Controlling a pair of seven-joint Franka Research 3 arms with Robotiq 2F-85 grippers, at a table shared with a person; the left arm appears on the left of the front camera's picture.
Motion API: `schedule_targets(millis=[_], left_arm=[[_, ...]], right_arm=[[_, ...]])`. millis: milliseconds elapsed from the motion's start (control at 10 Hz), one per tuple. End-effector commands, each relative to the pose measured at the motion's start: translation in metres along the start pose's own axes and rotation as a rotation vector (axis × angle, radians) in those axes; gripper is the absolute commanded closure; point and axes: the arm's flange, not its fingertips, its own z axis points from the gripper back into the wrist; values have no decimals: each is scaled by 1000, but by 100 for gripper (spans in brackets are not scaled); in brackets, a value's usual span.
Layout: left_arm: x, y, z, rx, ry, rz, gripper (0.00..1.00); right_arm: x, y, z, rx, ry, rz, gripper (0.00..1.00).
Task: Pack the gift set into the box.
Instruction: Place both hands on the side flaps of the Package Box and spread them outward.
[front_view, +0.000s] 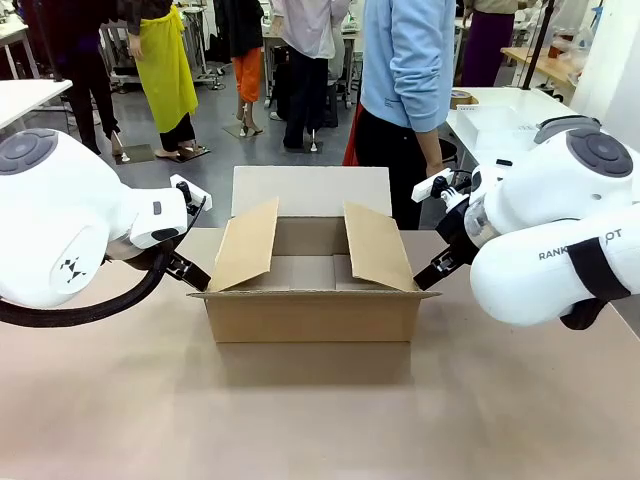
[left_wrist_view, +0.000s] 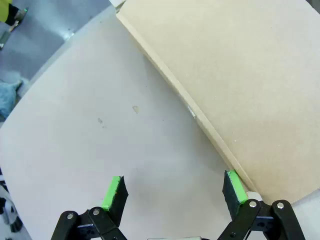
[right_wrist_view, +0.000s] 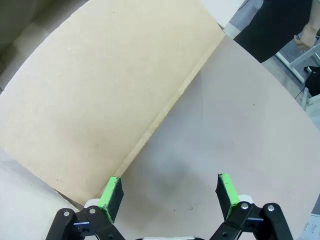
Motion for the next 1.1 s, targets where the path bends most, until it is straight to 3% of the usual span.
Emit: schedule_targets(millis=[0, 600, 800, 900, 1000], left_arm=[[0, 0, 0, 0, -1, -1, 0], [0, 0, 0, 0, 0, 0, 0], [-22, 27, 7, 69, 143, -43, 0], [-38, 44, 26, 41, 147, -40, 0], [-54, 71, 48, -24, 114, 0, 0]], right_arm=[[0, 0, 0, 0, 0, 0, 0], [0, 0, 0, 0, 0, 0, 0], [-8, -16, 14, -47, 143, -72, 0], [-18, -37, 32, -6, 175, -113, 0], [-27, -64, 54, 47, 120, -203, 0]])
